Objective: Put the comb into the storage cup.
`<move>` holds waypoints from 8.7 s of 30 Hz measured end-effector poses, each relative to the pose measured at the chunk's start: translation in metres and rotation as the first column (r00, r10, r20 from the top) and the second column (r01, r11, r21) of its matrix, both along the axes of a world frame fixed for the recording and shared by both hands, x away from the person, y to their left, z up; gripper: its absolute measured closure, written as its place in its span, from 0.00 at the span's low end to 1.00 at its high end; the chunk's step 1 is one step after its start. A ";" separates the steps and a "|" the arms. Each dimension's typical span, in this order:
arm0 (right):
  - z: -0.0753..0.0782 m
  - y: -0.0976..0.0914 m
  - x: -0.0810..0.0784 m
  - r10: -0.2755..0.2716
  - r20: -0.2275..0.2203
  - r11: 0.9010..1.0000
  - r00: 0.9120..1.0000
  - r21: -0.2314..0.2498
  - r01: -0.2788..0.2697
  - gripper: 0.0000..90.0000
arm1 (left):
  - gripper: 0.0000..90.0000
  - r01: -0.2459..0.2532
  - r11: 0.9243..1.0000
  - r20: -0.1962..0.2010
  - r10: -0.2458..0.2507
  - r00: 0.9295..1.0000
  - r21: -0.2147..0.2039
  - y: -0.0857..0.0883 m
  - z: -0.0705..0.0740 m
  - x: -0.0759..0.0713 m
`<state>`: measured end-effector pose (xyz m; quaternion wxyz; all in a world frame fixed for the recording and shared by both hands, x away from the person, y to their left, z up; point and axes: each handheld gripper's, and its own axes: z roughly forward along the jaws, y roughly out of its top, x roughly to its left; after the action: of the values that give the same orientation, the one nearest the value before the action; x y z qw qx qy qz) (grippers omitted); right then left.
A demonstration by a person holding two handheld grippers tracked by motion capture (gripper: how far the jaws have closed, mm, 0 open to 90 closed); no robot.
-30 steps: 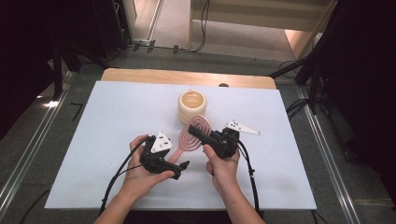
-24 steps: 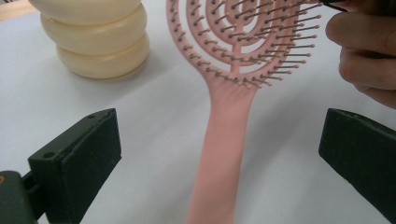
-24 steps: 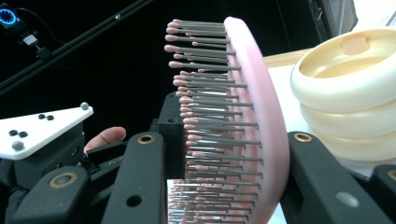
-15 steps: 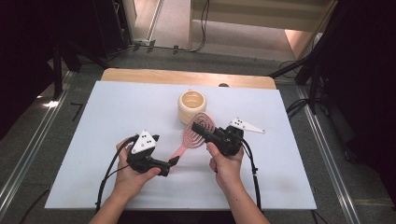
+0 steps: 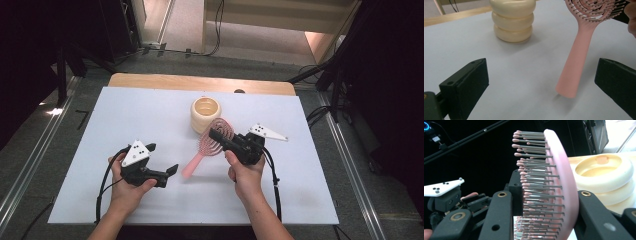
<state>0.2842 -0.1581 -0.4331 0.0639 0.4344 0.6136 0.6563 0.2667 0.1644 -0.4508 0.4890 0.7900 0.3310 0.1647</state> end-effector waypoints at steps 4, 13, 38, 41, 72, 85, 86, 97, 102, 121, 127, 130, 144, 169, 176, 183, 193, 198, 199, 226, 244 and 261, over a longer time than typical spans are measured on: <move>0.001 -0.003 0.001 -0.003 0.007 1.000 1.000 -0.007 0.003 0.70 | 0.00 -0.007 1.000 0.014 0.007 1.000 -0.007 0.010 -0.002 -0.001; 0.007 -0.009 0.002 -0.009 0.026 1.000 1.000 -0.013 0.009 0.70 | 0.01 -0.067 0.996 0.098 0.072 0.993 -0.053 0.036 -0.003 -0.007; 0.017 -0.032 0.004 -0.045 0.068 0.999 0.997 -0.027 0.047 0.70 | 0.00 -0.143 0.984 0.123 0.156 0.980 -0.111 0.083 -0.015 -0.011; 0.019 -0.038 0.005 -0.054 0.074 0.998 0.996 -0.030 0.056 0.70 | 0.00 -0.157 0.981 0.127 0.171 0.977 -0.114 0.089 -0.016 -0.012; 0.039 -0.072 0.015 -0.104 0.139 0.994 0.985 -0.010 0.106 0.70 | 0.00 -0.198 0.975 0.124 0.210 0.970 -0.103 0.108 -0.029 -0.013; 0.040 -0.080 0.022 -0.141 0.148 0.990 0.979 0.022 0.139 0.70 | 0.00 -0.201 0.975 0.124 0.213 0.969 -0.098 0.106 -0.030 -0.013; 0.040 -0.081 0.023 -0.142 0.154 0.990 0.978 0.029 0.139 0.70 | 0.00 -0.200 0.975 0.123 0.212 0.970 -0.101 0.106 -0.031 -0.013; 0.043 -0.085 0.029 -0.166 0.174 0.986 0.971 0.055 0.158 0.70 | 0.00 -0.196 0.977 0.125 0.205 0.971 -0.085 0.104 -0.031 -0.014; 0.045 -0.087 0.033 -0.169 0.184 0.985 0.968 0.069 0.159 0.70 | 0.00 -0.194 0.977 0.123 0.204 0.971 -0.086 0.104 -0.031 -0.014; 0.052 -0.089 0.046 -0.197 0.216 0.979 0.956 0.103 0.178 0.70 | 0.00 -0.189 0.978 0.123 0.198 0.972 -0.086 0.104 -0.031 -0.014; 0.056 -0.092 0.050 -0.205 0.221 0.976 0.954 0.117 0.183 0.70 | 0.00 -0.187 0.979 0.123 0.197 0.973 -0.085 0.103 -0.031 -0.014; 0.058 -0.092 0.052 -0.205 0.222 0.976 0.953 0.115 0.183 0.70 | 0.00 -0.185 0.979 0.122 0.194 0.973 -0.081 0.103 -0.032 -0.013; 0.066 -0.086 0.066 -0.223 0.251 0.973 0.942 0.123 0.197 0.70 | 0.00 -0.184 0.979 0.127 0.194 0.973 -0.083 0.103 -0.031 -0.014; 0.064 -0.070 0.092 -0.236 0.268 0.971 0.934 0.107 0.214 0.70 | 0.00 -0.184 0.979 0.124 0.194 0.973 -0.089 0.103 -0.031 -0.014; 0.061 -0.062 0.098 -0.230 0.276 0.973 0.933 0.091 0.213 0.70 | 0.00 -0.182 0.979 0.125 0.192 0.973 -0.089 0.103 -0.031 -0.014; 0.056 -0.057 0.103 -0.229 0.274 0.973 0.934 0.079 0.215 0.70 | 0.00 -0.181 0.979 0.125 0.192 0.974 -0.093 0.103 -0.031 -0.014; 0.049 -0.045 0.108 -0.213 0.273 0.977 0.938 0.028 0.213 0.70 | 0.00 -0.180 0.979 0.125 0.190 0.974 -0.092 0.103 -0.031 -0.014; 0.044 -0.040 0.112 -0.206 0.268 0.977 0.941 0.005 0.212 0.70 | 0.00 -0.178 0.980 0.130 0.189 0.973 -0.091 0.104 -0.031 -0.015; 0.043 -0.039 0.112 -0.205 0.267 0.977 0.942 0.004 0.211 0.70 | 0.00 -0.179 0.980 0.129 0.190 0.973 -0.091 0.104 -0.031 -0.015; 0.021 -0.019 0.123 -0.168 0.240 0.973 0.956 -0.117 0.200 0.70 | 0.00 -0.175 0.980 0.126 0.186 0.974 -0.090 0.104 -0.031 -0.015; -0.004 -0.016 0.127 -0.177 0.179 0.970 0.968 -0.132 0.202 0.70 | 0.00 -0.175 0.980 0.127 0.186 0.974 -0.090 0.104 -0.031 -0.015; -0.003 -0.030 0.128 -0.165 0.113 0.980 0.980 -0.097 0.176 0.51 | 0.00 -0.174 0.981 0.128 0.185 0.974 -0.090 0.104 -0.031 -0.015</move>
<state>0.4124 -0.1879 -0.4361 0.1750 0.4465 0.6042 0.6364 0.2520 0.2686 -0.4819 0.5239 0.7242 0.3732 0.2486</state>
